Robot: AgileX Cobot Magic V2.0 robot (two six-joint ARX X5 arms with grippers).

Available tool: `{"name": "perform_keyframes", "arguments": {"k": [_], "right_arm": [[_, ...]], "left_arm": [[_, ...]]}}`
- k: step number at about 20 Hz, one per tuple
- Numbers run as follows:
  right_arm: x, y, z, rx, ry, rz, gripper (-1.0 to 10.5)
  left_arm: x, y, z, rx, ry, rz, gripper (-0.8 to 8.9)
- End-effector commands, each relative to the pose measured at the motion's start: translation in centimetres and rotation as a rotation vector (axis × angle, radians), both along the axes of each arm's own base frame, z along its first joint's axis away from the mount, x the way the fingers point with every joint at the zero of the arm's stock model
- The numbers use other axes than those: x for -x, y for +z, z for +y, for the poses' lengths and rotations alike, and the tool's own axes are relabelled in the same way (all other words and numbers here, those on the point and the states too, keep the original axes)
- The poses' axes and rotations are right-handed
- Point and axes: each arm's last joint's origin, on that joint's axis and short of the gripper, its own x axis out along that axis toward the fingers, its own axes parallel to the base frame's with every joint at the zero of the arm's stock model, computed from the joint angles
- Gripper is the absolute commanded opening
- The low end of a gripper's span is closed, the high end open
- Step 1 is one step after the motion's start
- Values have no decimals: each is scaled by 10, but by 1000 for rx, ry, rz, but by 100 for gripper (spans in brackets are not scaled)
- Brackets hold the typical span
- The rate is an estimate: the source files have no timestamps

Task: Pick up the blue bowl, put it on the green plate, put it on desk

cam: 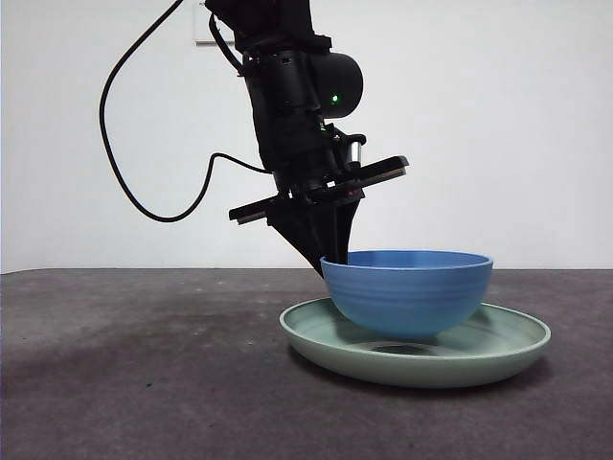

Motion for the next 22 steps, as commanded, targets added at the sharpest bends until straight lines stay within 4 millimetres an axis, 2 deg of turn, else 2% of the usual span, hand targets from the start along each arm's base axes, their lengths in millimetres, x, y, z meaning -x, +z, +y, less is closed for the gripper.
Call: {"name": "perform_keyframes", "arguments": {"k": [1, 8, 9, 13, 16, 18, 22], "right_arm": [[1, 6, 0, 4, 1, -30, 536], [1, 7, 0, 3, 0, -34, 536], [1, 7, 0, 3, 0, -34, 536], [1, 7, 0, 4, 0, -34, 536], [1, 7, 0, 4, 0, -34, 536], [1, 7, 0, 4, 1, -34, 536], [0, 7, 0, 3, 0, -36, 536]], "left_arm": [[2, -3, -9, -8, -30, 2, 8], [7, -4, -11, -50, -59, 3, 12], [7, -4, -11, -50, -57, 3, 42], [6, -4, -11, -48, -57, 3, 259], [6, -1, -11, -45, -58, -1, 480], [4, 11, -10, -36, -59, -15, 545], [3, 50, -9, -21, -92, -51, 546]]}}
